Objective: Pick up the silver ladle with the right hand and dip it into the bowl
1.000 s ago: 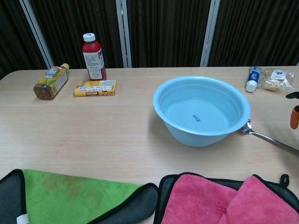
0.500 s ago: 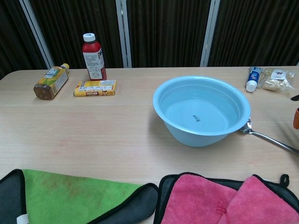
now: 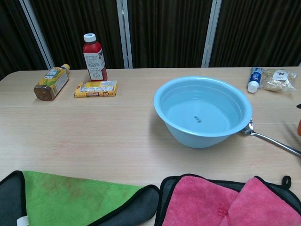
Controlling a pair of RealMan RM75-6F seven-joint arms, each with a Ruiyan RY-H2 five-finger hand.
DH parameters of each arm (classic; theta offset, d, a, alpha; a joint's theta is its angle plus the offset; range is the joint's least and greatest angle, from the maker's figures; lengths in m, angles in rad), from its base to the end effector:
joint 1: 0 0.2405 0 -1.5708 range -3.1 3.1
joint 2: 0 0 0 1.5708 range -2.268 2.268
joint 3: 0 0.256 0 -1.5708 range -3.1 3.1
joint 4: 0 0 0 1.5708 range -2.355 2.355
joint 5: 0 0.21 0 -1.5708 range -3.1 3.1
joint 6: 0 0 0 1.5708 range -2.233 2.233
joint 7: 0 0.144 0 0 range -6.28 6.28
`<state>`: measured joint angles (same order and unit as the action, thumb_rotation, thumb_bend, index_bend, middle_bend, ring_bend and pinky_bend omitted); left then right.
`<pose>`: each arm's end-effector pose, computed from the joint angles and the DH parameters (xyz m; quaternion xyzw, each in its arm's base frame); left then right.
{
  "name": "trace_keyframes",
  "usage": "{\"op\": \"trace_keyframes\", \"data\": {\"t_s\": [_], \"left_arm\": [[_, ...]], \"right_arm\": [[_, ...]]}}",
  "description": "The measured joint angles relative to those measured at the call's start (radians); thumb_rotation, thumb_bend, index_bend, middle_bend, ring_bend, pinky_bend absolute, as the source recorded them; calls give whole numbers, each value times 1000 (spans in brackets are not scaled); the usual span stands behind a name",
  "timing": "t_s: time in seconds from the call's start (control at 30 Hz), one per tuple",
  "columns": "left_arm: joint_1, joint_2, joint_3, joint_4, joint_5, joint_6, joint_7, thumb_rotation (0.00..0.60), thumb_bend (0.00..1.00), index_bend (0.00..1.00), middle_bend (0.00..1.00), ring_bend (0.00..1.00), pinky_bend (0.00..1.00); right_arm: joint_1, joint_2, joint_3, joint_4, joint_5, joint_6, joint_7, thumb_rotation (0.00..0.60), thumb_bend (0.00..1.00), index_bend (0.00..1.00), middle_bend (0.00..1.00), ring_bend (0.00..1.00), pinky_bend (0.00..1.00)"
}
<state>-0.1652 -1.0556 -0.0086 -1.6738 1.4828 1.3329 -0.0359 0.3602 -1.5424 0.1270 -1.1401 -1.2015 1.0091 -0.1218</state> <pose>-0.3034 0.1940 0.1491 -0.6331 -0.4317 -0.3583 0.5333 -0.3443 -0.2829 0.0266 0.6376 -0.4617 0.2613 0.5586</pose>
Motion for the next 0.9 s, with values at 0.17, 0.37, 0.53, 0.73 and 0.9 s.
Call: {"op": "trace_keyframes", "data": {"t_s": [0.17,0.37,0.53,0.73,0.9], "left_arm": [[0,1,5,-2,6,0,3,600,319,0,0,0,0],[-2,-1,11,-2,12,-4,27,600,343,0,0,0,0],[-4,0,12,-6,13,-5,26,600,341,0,0,0,0],[-7,3,13,-4,14,-10,13,600,341,0,0,0,0],[-7,8,16,-4,21,-7,4,600,340,0,0,0,0]], "right_arm": [[-9,-13,-8,35,-11,-1,45,600,194,424,0,0,0],[-14,-26,-11,58,-19,-6,90,600,193,421,0,0,0],[-15,-49,-14,88,-23,-14,113,600,194,421,0,0,0],[-15,-76,-18,127,-28,-26,141,600,198,419,0,0,0],[-13,-99,-19,168,-37,-34,168,600,200,419,0,0,0]]}}
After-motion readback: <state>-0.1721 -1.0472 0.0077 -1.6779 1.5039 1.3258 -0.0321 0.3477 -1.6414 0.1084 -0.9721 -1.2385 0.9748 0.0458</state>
